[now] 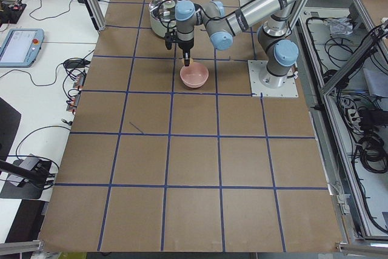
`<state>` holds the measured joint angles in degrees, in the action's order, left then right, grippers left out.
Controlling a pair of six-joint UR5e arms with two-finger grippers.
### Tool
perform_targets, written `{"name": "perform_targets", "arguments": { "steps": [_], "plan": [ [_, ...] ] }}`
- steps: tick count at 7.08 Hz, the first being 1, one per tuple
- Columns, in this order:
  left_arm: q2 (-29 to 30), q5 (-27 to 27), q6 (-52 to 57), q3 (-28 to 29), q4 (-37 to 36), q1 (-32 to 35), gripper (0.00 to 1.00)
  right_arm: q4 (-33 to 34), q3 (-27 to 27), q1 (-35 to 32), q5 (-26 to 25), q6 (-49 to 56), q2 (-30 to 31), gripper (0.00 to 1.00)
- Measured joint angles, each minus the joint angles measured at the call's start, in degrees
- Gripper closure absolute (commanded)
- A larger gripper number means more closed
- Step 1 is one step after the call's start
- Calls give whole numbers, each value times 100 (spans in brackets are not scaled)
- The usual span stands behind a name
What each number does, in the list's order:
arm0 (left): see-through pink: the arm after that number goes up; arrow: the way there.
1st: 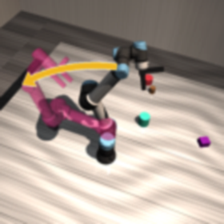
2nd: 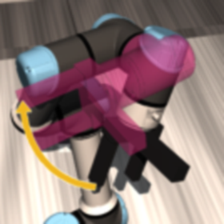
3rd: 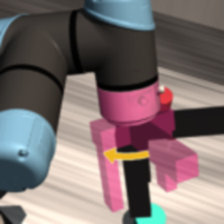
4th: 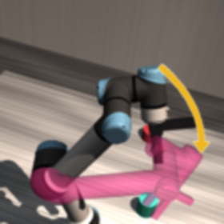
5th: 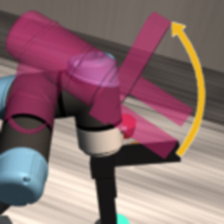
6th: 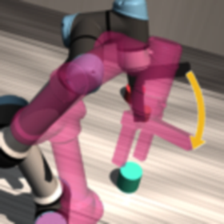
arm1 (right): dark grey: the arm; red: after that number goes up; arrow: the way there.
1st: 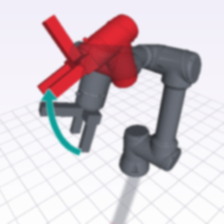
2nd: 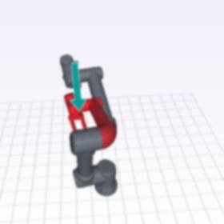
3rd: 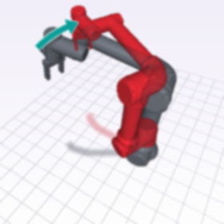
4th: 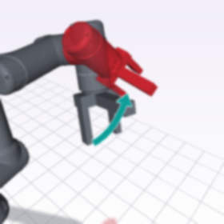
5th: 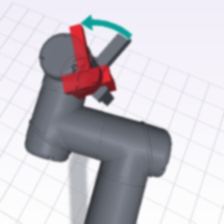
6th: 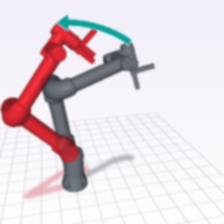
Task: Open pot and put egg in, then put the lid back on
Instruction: 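Lift the egg with the left gripper while the right gripper reaches the lid knob, then grasp the glass lid knob with the right gripper and lift the lid off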
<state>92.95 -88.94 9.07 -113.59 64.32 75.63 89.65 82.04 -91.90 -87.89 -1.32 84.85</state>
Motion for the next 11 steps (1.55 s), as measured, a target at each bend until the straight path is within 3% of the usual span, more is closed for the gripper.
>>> {"name": "perform_targets", "arguments": {
  "steps": [2, 4, 6, 9, 10, 11],
  "plan": [
    [-12, 146, -420, 434, 376, 282, 87, 379, -485, -538, 29, -420, -1046, 5],
    [-9, 363, -714, 616, 542, 392, 87, 1124, -573, -1166, 41, -1359, -1794, 6],
    [5, 397, -771, 633, 583, 422, 87, 1546, -587, -1549, -43, -1837, -2152, 6],
    [27, 393, -764, 635, 605, 426, 87, 1559, -545, -1671, -155, -1856, -2195, 12],
    [34, 389, -776, 639, 607, 426, 87, 1551, -496, -1705, -144, -1874, -2183, 18],
    [33, 389, -783, 642, 610, 426, 87, 1552, -457, -1741, -121, -1909, -2179, 34]
  ]
}}
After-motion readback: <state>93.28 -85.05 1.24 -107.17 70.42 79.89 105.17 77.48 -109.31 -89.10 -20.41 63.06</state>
